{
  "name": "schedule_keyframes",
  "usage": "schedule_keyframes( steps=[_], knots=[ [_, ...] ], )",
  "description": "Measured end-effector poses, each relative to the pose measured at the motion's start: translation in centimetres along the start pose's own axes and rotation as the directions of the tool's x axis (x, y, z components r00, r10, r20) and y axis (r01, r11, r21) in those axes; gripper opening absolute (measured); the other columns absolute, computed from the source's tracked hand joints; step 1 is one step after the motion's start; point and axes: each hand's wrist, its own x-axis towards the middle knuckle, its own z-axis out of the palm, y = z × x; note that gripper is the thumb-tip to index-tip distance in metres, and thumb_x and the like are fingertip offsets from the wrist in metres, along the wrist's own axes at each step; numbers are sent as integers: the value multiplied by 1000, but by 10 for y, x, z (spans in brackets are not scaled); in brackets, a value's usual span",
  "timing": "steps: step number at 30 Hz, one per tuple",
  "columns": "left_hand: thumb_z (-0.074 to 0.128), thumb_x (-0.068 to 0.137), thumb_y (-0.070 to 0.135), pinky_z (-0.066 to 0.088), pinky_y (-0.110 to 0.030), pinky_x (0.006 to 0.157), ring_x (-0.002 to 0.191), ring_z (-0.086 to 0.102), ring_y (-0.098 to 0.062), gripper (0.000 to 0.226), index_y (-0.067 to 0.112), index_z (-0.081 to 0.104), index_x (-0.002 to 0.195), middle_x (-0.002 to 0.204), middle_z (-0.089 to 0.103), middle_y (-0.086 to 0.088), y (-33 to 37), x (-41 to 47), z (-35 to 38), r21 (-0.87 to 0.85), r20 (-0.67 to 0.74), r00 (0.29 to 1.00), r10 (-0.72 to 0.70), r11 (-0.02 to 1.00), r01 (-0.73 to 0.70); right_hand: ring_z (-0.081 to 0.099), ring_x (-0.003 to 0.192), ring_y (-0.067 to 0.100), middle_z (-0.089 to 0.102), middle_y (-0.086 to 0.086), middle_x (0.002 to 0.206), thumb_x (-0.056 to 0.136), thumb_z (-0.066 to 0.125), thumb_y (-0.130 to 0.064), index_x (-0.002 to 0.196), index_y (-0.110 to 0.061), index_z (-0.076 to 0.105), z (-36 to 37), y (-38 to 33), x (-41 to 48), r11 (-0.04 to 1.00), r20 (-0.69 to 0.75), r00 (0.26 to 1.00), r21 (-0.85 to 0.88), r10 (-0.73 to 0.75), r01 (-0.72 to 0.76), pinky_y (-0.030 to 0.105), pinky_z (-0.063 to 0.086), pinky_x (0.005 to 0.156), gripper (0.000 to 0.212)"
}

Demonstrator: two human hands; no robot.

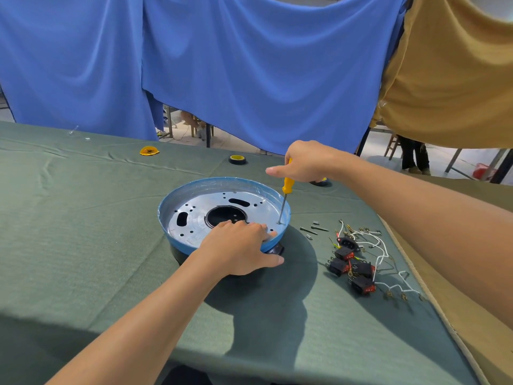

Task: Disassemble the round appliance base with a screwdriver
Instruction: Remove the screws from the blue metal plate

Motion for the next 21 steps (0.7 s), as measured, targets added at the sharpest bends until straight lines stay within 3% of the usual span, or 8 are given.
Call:
schedule_keyframes(
  steps=[3,5,7,10,15,17,21],
  knots=[
    [47,82,73,32,-33,74,105,58,-30,65,24,54,123,114,64,-2,0,0,-1,1,-5,1000,4,1000,-4,52,60,18,61,8,70,84,62,-34,88,-7,69,2,0,0,999,-26,999,33,-29,30,23,39,45,28],
    [47,82,73,32,-33,74,104,58,-30,65,23,54,124,114,64,-2,1,0,-2,9,-7,1000,11,1000,-11,51,60,16,61,8,75,80,61,-30,96,-8,69,1,-1,-1,998,2,1000,63,-15,15,20,41,42,29],
    [47,83,72,31,-33,74,104,57,-30,63,23,54,122,114,64,-2,1,-1,-2,11,-8,1000,15,1000,-14,50,58,17,55,5,72,81,60,-37,97,-5,66,0,-2,-1,998,33,999,63,9,-11,21,43,42,37],
    [47,83,72,32,-33,75,105,57,-31,61,23,54,119,113,64,-3,1,-1,-2,7,-11,1000,13,1000,-13,53,59,23,52,4,63,85,56,-56,79,-6,59,1,-1,-1,1000,3,1000,14,26,-26,25,38,47,51],
    [47,83,73,33,-33,75,105,57,-31,64,23,54,124,114,64,-3,1,-1,-3,16,-3,1000,15,1000,-15,51,59,17,57,4,73,80,62,-29,97,-7,68,0,-2,-1,998,1,1000,69,8,-8,21,39,44,29],
    [47,83,73,32,-33,76,106,57,-30,64,23,54,124,114,64,-2,1,-1,-2,13,-4,1000,13,1000,-13,48,56,15,54,3,71,80,61,-32,97,-8,66,0,-3,-1,996,34,999,86,21,-24,20,39,40,30],
    [48,82,73,33,-33,77,106,57,-30,64,23,54,122,112,64,-2,1,-1,-1,5,-2,1000,7,1000,-7,50,58,21,49,3,61,86,56,-55,77,-8,58,2,-2,-1,999,-13,999,41,29,-29,24,35,45,49]
  ],
)
